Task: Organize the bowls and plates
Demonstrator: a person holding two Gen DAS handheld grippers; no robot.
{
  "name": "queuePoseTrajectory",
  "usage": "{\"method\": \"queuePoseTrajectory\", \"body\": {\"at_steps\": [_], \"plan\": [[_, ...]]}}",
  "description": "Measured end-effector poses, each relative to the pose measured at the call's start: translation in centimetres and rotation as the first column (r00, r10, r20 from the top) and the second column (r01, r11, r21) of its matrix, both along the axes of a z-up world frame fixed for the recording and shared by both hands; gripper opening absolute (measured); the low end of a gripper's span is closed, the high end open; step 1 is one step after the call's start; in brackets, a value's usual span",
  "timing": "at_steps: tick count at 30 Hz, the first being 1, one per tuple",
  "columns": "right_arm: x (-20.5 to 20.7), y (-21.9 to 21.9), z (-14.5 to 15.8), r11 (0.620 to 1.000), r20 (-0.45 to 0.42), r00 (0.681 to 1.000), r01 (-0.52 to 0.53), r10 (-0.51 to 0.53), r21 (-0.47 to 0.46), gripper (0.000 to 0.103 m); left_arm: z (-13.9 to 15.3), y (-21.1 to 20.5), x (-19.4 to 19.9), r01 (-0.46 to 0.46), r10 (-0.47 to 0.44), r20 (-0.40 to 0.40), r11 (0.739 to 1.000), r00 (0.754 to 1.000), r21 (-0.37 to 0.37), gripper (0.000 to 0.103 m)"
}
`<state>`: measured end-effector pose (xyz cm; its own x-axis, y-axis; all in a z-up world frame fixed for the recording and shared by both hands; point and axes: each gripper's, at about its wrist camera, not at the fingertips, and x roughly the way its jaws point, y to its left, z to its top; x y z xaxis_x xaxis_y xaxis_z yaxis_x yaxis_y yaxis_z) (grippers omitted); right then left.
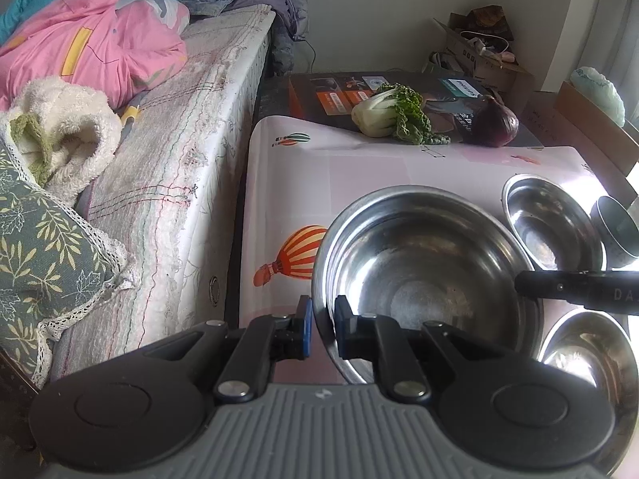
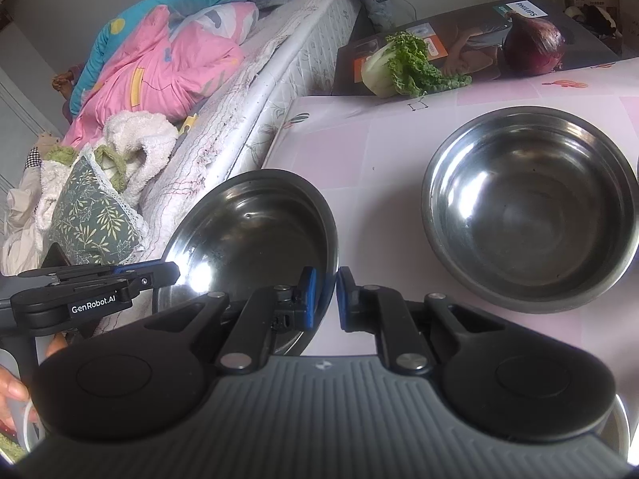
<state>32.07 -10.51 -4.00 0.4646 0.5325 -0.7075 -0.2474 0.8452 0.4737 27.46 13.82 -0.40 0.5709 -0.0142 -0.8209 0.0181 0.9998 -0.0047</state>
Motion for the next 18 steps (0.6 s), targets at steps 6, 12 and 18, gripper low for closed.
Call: {"method": "queuePoseTrajectory", "body": {"at_steps": [6, 12, 18], "plan": [[-0.6, -0.9, 0.8, 1.000, 0.013, 1.000, 0.010, -0.010, 0.016, 0.010, 0.9, -0.6, -0.4, 0.004, -0.004, 0.003, 1.000, 1.000, 0.001, 0.012], [-1.3, -2.8, 1.7, 0.999, 0.023, 0.999, 0.031, -0.032, 0.039, 0.010, 2.0, -2.0, -0.7, 0.020, -0.020, 0.010, 1.000, 1.000, -0.006, 0.012], [-2.3, -5.8, 2.4, 0.996, 0.036, 0.997, 0.066, -0.068, 0.061, 0.010, 2.7, -4.8, -0.7, 0.053, -0.053, 0.013, 0.999, 0.998, -0.002, 0.012]]}}
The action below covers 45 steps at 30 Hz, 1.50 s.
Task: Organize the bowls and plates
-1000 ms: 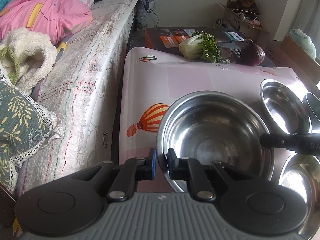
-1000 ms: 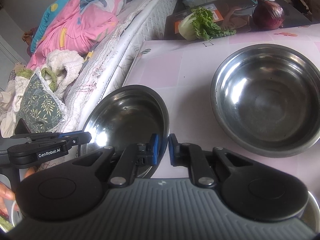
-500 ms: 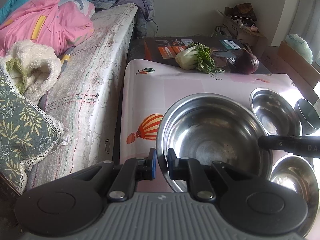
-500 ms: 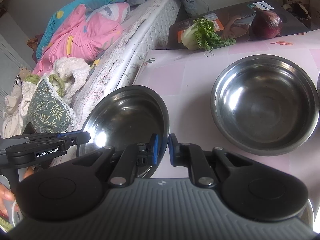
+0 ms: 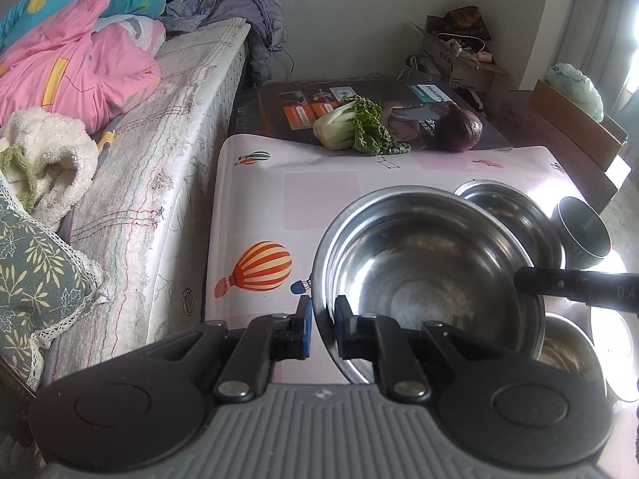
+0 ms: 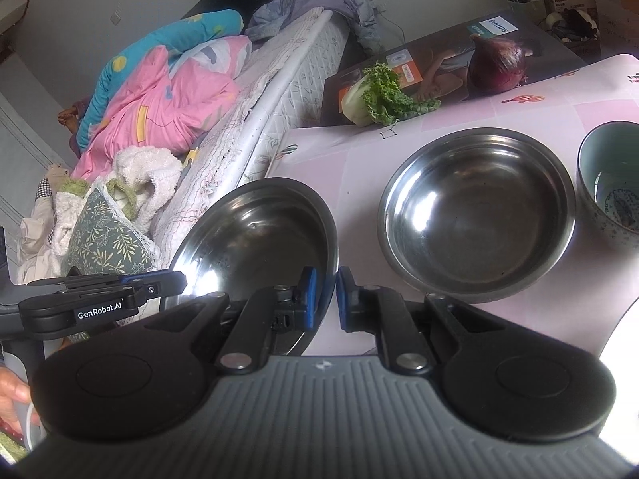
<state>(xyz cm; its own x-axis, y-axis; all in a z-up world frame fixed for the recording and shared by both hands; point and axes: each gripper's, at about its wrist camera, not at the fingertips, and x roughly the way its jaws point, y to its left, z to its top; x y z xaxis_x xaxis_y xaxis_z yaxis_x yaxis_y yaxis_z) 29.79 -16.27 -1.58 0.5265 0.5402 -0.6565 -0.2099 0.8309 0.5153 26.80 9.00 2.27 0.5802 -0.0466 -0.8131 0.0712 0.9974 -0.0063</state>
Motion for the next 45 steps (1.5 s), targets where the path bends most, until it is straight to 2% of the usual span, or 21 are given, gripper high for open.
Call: {"method": "queuePoseTrajectory", "body": {"at_steps": [7, 13, 22, 30, 38, 41, 45], "plan": [[-0.5, -5.0, 0.3, 0.998, 0.002, 0.998, 0.063, -0.063, 0.026, 0.010, 0.4, -4.3, 0.9, 0.055, -0.055, -0.008, 0.998, 0.998, -0.005, 0.013], [-0.3, -9.7, 0.3, 0.992, 0.001, 0.992, 0.127, -0.127, 0.013, 0.010, 0.2, -8.6, 2.6, 0.109, -0.109, -0.020, 0.994, 0.994, -0.014, 0.013], [3.4, -14.3, -1.0, 0.981, -0.019, 0.982, 0.187, -0.188, -0.043, 0.010, -2.0, -12.8, 7.9, 0.135, -0.141, -0.091, 0.989, 0.986, -0.066, 0.013], [7.8, -15.0, -3.3, 0.978, -0.058, 0.980, 0.182, -0.189, -0.097, 0.012, -4.2, -14.5, 11.6, 0.126, -0.130, -0.130, 0.991, 0.983, -0.042, 0.013], [9.5, -13.8, -4.5, 0.977, -0.045, 0.985, 0.162, -0.169, -0.139, 0.013, -5.7, -14.2, 12.4, 0.127, -0.130, -0.150, 0.991, 0.980, -0.031, 0.014], [9.6, -13.6, -4.6, 0.976, -0.037, 0.985, 0.161, -0.168, -0.144, 0.014, -5.6, -14.2, 12.4, 0.123, -0.127, -0.140, 0.992, 0.982, -0.033, 0.021], [9.3, -14.0, -4.6, 0.978, -0.035, 0.984, 0.169, -0.174, -0.124, 0.020, -5.2, -14.5, 11.9, 0.137, -0.139, -0.119, 0.990, 0.983, -0.021, 0.037]]}}
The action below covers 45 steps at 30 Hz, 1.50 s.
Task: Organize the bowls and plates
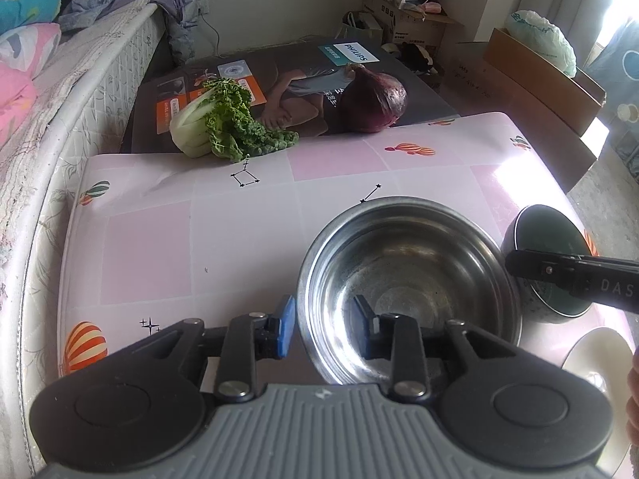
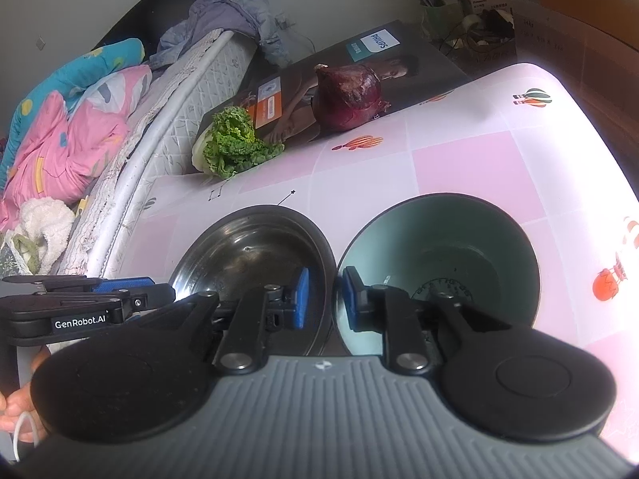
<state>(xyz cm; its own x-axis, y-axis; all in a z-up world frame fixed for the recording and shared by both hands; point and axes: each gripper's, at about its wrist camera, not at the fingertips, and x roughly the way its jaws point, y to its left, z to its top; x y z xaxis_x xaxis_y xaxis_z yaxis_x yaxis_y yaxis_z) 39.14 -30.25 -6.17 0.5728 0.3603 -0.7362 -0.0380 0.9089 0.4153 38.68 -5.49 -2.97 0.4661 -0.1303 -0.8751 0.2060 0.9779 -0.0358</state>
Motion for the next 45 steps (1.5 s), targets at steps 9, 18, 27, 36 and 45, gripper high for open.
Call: {"method": "queuePoseTrajectory", "body": {"at_steps": [9, 18, 27, 36, 45], "plan": [[-3.2, -2.1, 2.2, 0.998, 0.062, 0.998, 0.026, -0.030, 0.065, 0.033, 2.6, -0.3, -2.7, 0.032, -0.031, 0.062, 0.999, 0.998, -0.018, 0.067], [-8.1, -5.3, 5.3, 0.997, 0.105, 0.993, 0.049, -0.055, 0.060, 0.040, 5.1, -2.8, -5.4, 0.104, -0.100, 0.073, 0.993, 0.992, -0.061, 0.084], [-10.7, -10.4, 5.8, 0.995, 0.078, 0.993, 0.089, -0.092, 0.050, 0.041, 4.9, -7.8, -6.7, 0.180, -0.175, 0.048, 0.969, 0.983, -0.167, 0.083], [-9.0, -13.9, 2.8, 0.989, 0.004, 0.992, 0.124, -0.124, 0.084, 0.041, 4.5, -12.1, -2.8, 0.220, -0.212, 0.067, 0.963, 0.975, -0.154, 0.070], [-6.0, -14.0, -0.5, 0.983, -0.061, 0.991, 0.124, -0.117, 0.135, 0.041, 1.4, -14.8, 2.7, 0.193, -0.198, -0.020, 0.970, 0.980, -0.150, 0.031]]}}
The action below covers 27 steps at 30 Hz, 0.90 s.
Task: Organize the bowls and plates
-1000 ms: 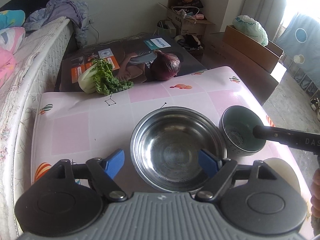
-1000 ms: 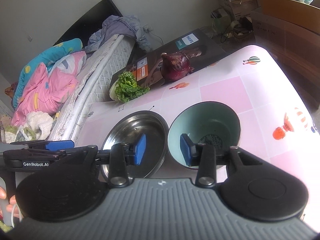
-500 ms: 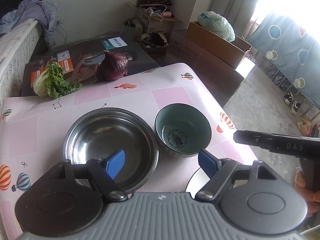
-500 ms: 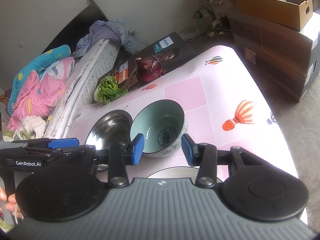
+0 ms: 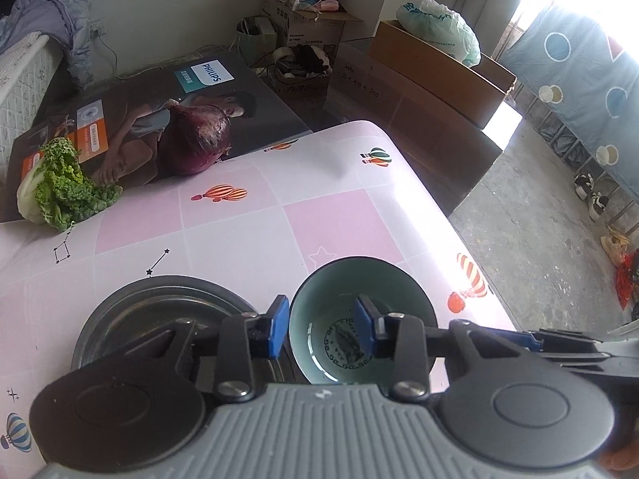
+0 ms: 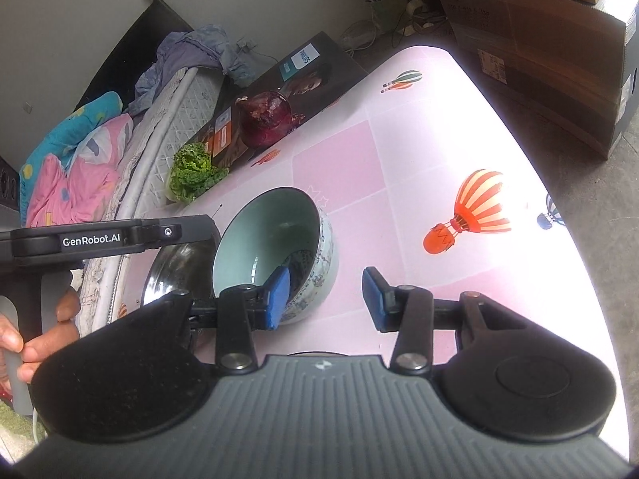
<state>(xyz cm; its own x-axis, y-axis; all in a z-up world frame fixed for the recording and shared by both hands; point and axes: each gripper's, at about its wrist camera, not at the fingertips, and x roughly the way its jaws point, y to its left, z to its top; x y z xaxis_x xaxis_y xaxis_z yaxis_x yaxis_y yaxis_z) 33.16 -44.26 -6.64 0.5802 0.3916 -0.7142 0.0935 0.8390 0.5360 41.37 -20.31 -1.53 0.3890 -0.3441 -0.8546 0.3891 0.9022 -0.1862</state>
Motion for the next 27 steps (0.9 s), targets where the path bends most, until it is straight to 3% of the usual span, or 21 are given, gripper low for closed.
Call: {"method": "queuePoseTrajectory", "body": {"at_steps": [5, 11, 15, 27], "plan": [[1.2, 0.5, -1.0, 1.000, -0.018, 1.000, -0.008, 0.008, 0.004, 0.035, -1.0, -1.3, 1.3, -0.002, 0.002, -0.006, 0.999, 1.000, 0.043, 0.019], [1.9, 1.2, -1.4, 1.000, -0.021, 1.000, -0.023, 0.023, 0.019, 0.024, -1.7, -1.8, 2.3, -0.036, 0.037, -0.002, 0.997, 0.999, 0.071, 0.019], [1.8, 1.8, -1.2, 0.999, -0.002, 0.999, -0.038, 0.038, 0.012, 0.011, -2.2, -1.8, 2.8, -0.046, 0.048, -0.024, 0.995, 0.999, 0.085, 0.016], [2.1, 0.9, -0.8, 0.997, 0.042, 0.998, -0.032, 0.035, -0.064, 0.006, -2.4, -2.3, 2.1, -0.027, 0.032, -0.064, 0.996, 0.997, 0.084, 0.015]]}}
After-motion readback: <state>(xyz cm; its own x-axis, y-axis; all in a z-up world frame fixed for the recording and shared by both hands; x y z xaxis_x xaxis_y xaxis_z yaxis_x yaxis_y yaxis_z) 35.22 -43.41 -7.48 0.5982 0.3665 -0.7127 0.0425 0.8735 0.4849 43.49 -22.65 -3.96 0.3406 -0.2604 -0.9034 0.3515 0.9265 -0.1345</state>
